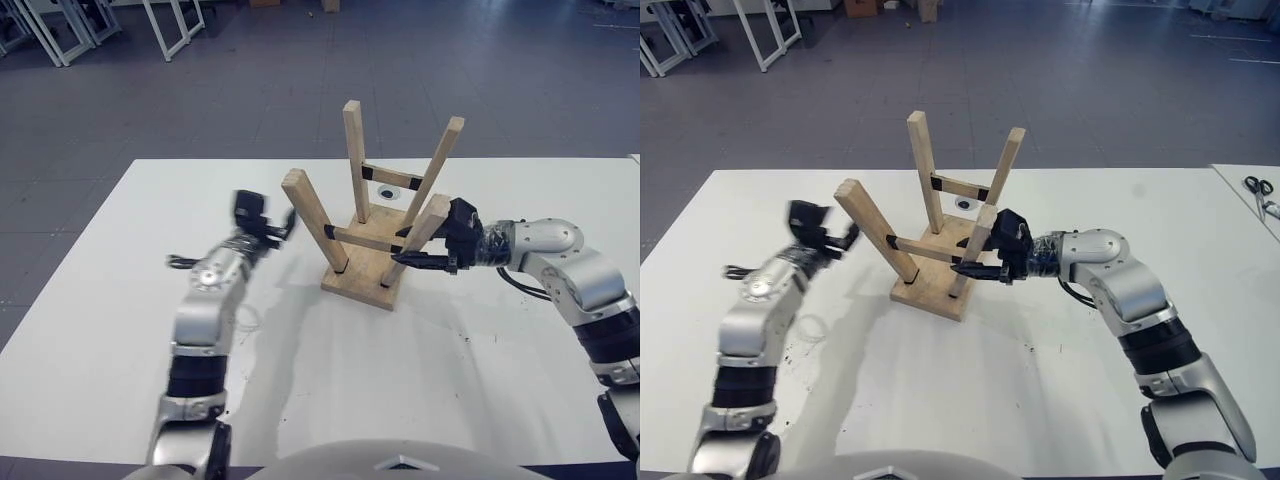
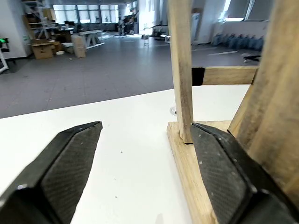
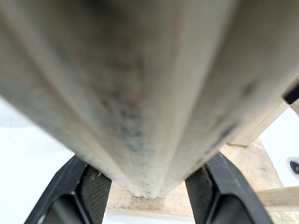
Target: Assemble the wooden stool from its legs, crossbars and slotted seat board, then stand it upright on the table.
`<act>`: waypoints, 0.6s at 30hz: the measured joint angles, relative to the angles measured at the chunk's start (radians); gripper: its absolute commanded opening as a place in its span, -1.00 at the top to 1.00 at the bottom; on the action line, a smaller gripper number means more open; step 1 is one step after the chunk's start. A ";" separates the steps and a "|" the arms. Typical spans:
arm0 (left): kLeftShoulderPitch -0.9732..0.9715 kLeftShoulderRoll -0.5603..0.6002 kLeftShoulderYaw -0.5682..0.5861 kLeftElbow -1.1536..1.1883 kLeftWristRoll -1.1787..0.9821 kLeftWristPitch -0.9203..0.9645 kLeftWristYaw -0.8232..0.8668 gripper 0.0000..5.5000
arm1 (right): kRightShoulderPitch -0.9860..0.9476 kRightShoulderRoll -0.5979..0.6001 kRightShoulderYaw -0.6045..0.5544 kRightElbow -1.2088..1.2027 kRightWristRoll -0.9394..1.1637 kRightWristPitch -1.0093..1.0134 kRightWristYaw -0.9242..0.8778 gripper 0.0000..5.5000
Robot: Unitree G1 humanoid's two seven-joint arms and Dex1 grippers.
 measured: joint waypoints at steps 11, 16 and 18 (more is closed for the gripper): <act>0.148 0.205 -0.112 -0.039 0.031 -0.078 -0.222 -0.28 | 0.015 0.014 0.012 0.079 -0.002 -0.133 0.051 0.26; 0.157 0.215 -0.125 -0.025 0.035 -0.103 -0.245 -0.28 | -0.058 0.156 0.062 0.175 -0.088 -0.213 0.035 0.26; 0.161 0.216 -0.125 -0.025 0.051 -0.103 -0.237 -0.28 | -0.066 0.171 0.067 0.186 -0.102 -0.221 0.035 0.26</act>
